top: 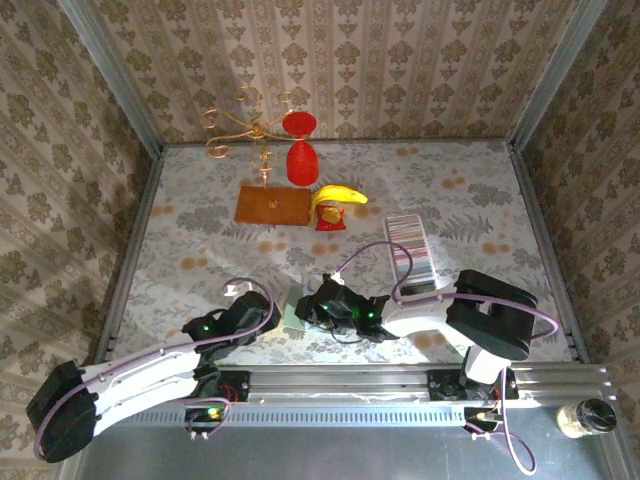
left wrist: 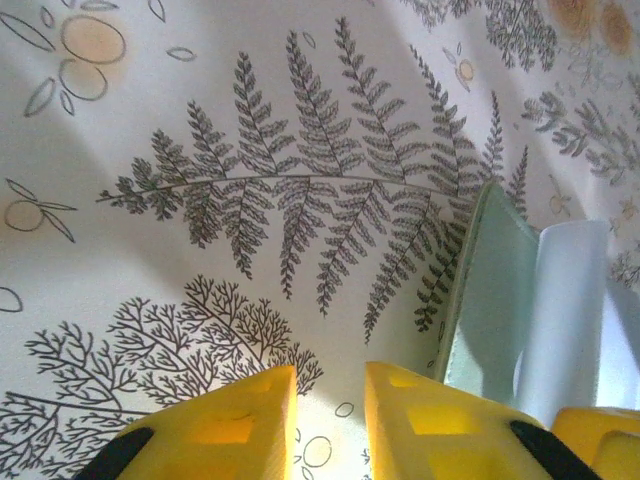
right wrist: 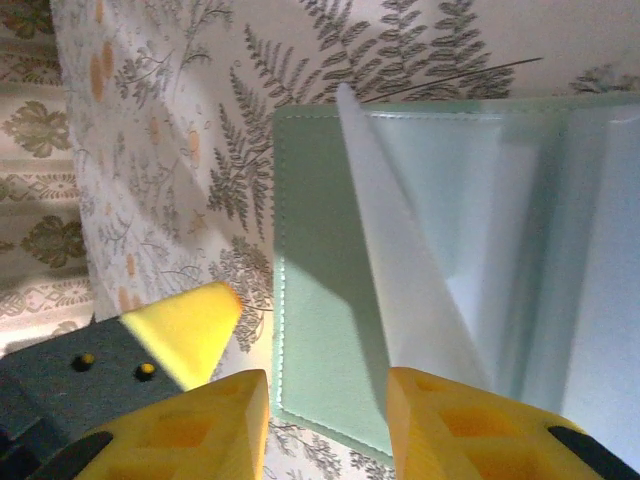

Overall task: Put the credit cards into the card holder
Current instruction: Flip over the card slot in the card holder.

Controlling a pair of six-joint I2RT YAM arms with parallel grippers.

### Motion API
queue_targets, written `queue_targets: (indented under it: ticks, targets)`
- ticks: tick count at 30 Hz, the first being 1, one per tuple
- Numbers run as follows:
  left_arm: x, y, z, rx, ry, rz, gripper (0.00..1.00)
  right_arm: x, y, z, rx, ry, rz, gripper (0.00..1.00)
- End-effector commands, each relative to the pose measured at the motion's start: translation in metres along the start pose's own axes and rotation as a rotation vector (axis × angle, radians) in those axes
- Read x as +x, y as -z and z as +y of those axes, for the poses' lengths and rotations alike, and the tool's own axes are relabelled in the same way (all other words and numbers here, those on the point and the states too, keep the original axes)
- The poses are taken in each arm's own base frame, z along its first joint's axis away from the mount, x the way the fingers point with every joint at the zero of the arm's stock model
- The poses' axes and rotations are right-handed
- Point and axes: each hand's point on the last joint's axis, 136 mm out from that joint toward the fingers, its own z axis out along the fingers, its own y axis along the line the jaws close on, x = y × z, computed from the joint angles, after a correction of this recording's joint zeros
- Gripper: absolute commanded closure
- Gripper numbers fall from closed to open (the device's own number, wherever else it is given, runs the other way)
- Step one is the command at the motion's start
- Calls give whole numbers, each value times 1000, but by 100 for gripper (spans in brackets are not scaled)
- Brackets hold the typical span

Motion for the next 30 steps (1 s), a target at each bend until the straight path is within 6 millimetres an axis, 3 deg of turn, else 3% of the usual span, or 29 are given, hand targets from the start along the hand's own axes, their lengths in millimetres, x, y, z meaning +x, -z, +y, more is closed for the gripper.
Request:
queue_targets:
  ticks: [1, 11, 17, 25, 28, 30]
  targets:
    - [2, -2, -4, 13, -16, 21, 77, -2, -3, 20, -59, 16, 1, 64]
    - [11, -10, -15, 47, -34, 72, 81, -6, -9, 39, -123, 24, -7, 63]
    - [14, -11, -14, 47, -35, 82, 82, -11, -11, 65, -182, 37, -6, 63]
    - [17, -12, -12, 43, -39, 90, 83, -24, 2, 107, -248, 71, -24, 59]
    - [19, -12, -13, 44, -44, 92, 83, -30, 14, 115, -249, 95, -46, 59]
    - [19, -13, -13, 42, -45, 92, 83, -36, 25, 108, -182, 123, -73, 58]
